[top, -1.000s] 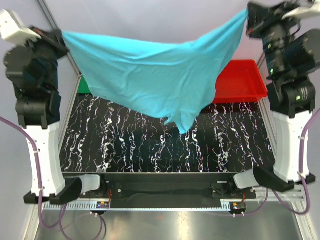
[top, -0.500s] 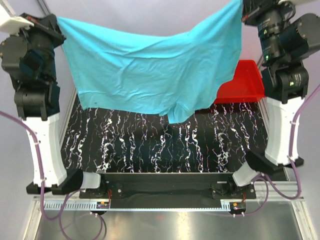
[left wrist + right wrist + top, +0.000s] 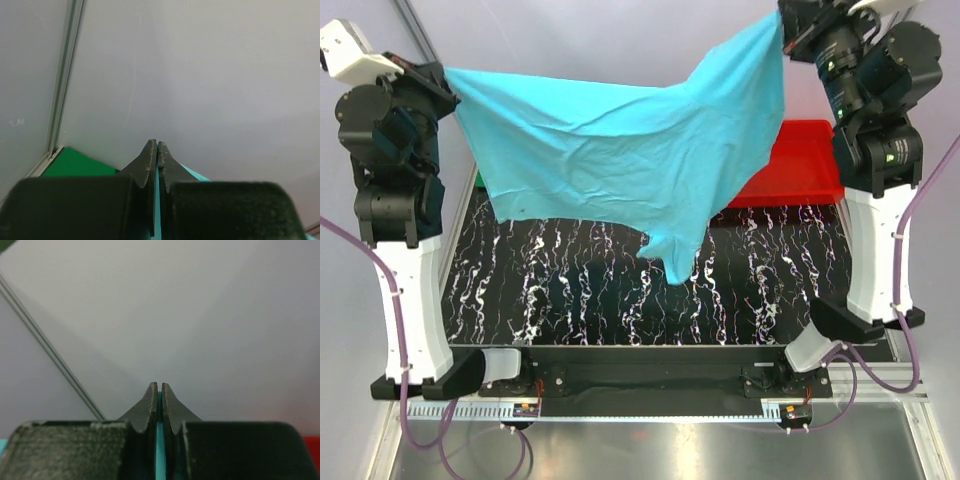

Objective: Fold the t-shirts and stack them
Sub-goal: Flatten the tshirt out

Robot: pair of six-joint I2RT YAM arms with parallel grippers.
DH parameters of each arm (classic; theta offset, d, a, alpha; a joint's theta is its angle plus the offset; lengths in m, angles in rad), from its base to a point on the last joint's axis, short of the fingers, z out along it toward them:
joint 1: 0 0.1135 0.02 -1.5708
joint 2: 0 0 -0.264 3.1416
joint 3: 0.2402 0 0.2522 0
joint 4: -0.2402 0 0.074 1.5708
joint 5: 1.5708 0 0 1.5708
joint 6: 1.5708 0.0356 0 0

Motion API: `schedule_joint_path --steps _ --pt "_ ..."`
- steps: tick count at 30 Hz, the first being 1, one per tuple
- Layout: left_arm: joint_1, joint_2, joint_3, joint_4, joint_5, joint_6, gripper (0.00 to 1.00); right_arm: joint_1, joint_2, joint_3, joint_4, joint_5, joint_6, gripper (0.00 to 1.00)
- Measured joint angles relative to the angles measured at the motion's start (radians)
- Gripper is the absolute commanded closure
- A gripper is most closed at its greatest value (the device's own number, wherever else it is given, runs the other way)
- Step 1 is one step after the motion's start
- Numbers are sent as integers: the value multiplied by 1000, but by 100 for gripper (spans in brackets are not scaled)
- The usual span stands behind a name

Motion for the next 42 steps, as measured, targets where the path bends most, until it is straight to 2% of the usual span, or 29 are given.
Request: schedule_joint_path --steps 3,7,10,14,19,22,26,32,35,37,39,42 --pt "-50 -81 -61 -41 -67 31 100 0 -102 -174 -13 -19 4 100" --pt "-182 -294 -174 -68 -173 78 100 0 -308 -389 -76 -55 13 100" --pt "-221 -494 -233 -95 -256 98 100 0 -459 -425 -145 -86 36 100" --pt "-225 -689 -206 -174 -303 88 100 2 -617 -387 -211 -128 105 100" --pt "-225 -726 -148 -250 -337 66 100 2 -665 -330 -183 -204 205 100" --pt "-225 -713 -203 -286 -338 49 100 2 -656 -447 -97 -246 254 100" --pt "-225 -669 -350 -298 -334 22 100 3 -560 -665 74 -296 311 100" --pt "-225 -542 -683 -215 -374 21 100 29 -166 -818 294 -369 311 100" --pt "-201 -449 -873 -145 -396 26 100 46 35 -829 314 -399 268 100" --pt "-135 -364 -966 -109 -372 24 100 54 127 -826 314 -413 242 100" --pt "-47 -269 -1036 -62 -340 23 100 59 214 -805 312 -422 217 100" --pt "48 -130 -1062 -18 -308 22 100 60 346 -703 304 -439 195 100"
